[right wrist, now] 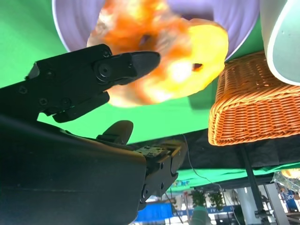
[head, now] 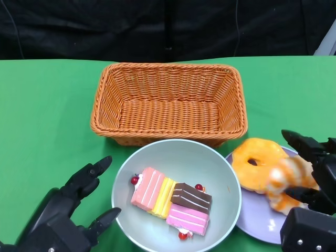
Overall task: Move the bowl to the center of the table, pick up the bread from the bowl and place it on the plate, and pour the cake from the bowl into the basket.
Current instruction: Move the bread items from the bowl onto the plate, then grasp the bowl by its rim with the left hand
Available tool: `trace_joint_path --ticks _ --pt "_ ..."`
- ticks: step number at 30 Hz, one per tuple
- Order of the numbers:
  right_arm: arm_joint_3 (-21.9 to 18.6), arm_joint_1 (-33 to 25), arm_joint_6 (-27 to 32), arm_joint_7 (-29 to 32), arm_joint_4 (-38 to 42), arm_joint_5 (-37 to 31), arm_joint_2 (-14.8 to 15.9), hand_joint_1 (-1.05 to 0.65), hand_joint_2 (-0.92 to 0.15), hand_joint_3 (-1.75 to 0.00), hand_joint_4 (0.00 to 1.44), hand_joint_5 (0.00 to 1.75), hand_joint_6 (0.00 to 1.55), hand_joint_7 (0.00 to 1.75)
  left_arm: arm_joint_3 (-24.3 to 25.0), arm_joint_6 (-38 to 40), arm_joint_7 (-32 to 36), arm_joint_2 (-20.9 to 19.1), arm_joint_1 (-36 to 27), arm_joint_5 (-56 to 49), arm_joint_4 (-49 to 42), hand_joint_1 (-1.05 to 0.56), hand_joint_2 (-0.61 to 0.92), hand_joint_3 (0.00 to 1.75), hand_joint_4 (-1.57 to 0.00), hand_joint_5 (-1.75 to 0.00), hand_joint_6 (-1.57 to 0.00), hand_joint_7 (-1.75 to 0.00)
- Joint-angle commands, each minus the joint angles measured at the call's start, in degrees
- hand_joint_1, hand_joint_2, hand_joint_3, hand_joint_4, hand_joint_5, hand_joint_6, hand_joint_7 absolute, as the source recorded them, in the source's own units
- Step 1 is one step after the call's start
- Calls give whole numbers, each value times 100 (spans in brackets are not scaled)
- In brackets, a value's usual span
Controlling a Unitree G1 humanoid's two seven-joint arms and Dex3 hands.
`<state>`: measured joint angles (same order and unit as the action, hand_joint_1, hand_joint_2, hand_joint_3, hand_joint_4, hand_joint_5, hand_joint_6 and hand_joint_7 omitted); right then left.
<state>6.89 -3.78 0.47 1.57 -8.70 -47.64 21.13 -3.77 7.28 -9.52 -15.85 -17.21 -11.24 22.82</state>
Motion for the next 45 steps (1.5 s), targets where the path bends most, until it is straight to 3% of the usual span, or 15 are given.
trace_joint_path --ticks 1,9,18,22,25,27,31,37,41,45 --pt "32 -68 112 54 -143 -157 108 -62 -92 -13 5 67 8 0 89 45 -54 -78 -22 -7 65 -50 92 48 -26 -20 -24 -2" --pt "-29 -192 -70 365 -465 -63 54 -62 -92 -13 3 69 11 2 141 -500 84 -164 -43 -194 -42 -51 92 44 -26 -21 -24 -2" --pt "-232 -623 -243 220 -1484 540 -87 -58 -92 -11 0 74 13 4 415 -2918 468 -1246 97 -1428 -623 -69 92 45 -15 -18 -25 -2" --pt "-324 -1063 -283 95 -2058 763 -161 -57 -92 -13 0 74 13 4 511 -4603 976 -1783 520 -1907 -1392 -72 92 33 -20 -22 -31 -4" --pt "-383 -1317 -263 -6 -2361 927 -241 -57 -92 -14 0 81 12 4 533 -5429 1351 -1954 842 -2296 -1817 -67 92 16 -26 -30 -35 -4" --pt "-427 -1438 -277 -74 -2483 1055 -287 -55 -92 -15 0 82 10 3 543 -5752 1541 -1989 995 -2539 -1985 -62 92 4 -25 -49 -40 -4" --pt "-477 -1805 -363 -226 -2831 1295 -350 -54 -92 -17 0 82 10 4 382 -6228 1838 -2048 1391 -3324 -2115 -57 82 0 -24 -76 -51 -5" --pt "-486 -2034 -376 -335 -3121 1432 -481 -49 -92 -17 0 82 10 4 121 -6262 2016 -1943 1524 -3927 -2037 -52 78 0 -29 -90 -60 -9" --pt "-461 -2067 -389 -364 -3182 1436 -558 -49 -92 -18 0 83 10 5 -138 -6185 2017 -1865 1576 -4081 -2073 -44 78 0 -29 -120 -76 -17" --pt "-409 -2071 -342 -427 -3256 1391 -647 -48 -92 -18 0 83 9 5 -305 -6175 2174 -1850 1613 -4228 -2178 -42 79 0 -29 -132 -75 -33"
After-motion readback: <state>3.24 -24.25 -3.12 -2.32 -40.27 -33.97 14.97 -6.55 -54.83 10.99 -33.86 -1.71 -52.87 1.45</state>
